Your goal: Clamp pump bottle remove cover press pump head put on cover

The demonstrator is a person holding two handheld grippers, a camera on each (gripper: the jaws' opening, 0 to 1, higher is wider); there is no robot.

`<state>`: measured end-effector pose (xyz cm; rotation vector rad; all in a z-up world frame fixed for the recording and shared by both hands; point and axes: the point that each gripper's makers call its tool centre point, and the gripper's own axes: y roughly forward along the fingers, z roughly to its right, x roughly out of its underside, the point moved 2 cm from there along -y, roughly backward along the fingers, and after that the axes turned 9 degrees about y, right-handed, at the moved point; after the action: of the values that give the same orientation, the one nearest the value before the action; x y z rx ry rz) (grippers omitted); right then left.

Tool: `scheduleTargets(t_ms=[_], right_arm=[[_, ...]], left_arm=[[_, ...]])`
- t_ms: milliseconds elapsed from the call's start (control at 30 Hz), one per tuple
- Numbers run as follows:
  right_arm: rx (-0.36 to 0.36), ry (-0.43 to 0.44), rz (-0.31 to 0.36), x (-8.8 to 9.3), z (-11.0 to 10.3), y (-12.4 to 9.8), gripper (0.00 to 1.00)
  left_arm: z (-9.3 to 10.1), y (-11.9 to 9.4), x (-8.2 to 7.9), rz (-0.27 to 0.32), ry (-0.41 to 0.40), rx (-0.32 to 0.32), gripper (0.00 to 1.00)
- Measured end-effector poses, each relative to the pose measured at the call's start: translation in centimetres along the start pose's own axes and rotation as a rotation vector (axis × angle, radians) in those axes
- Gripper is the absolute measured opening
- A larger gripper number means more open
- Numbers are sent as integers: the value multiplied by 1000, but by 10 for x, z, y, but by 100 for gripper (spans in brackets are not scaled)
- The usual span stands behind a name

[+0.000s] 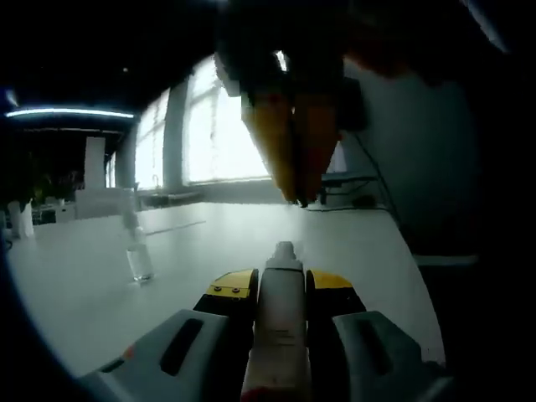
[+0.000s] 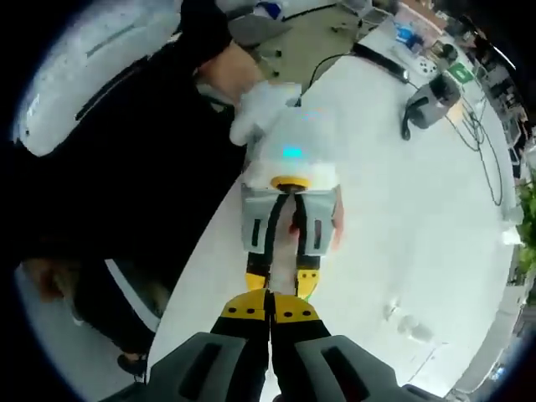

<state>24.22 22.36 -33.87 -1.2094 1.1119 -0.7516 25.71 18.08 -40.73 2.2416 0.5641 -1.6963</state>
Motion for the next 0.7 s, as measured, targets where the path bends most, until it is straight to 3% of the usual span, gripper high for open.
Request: scheduleTargets(t_ms=[100, 300, 533, 700], right_arm=[[37, -19, 8, 3, 9, -12, 0], [112, -1, 55, 0, 22, -35, 0], [154, -8, 67, -1, 19, -51, 0], [167, -4, 65, 0, 18, -54, 0]], left_arm=[[-2, -2, -1, 6, -41, 0, 14], [-2, -3, -1, 5, -43, -7, 14], [-5, -4, -3, 14, -46, -16, 14], [-12, -7, -9, 55, -87, -36, 14]])
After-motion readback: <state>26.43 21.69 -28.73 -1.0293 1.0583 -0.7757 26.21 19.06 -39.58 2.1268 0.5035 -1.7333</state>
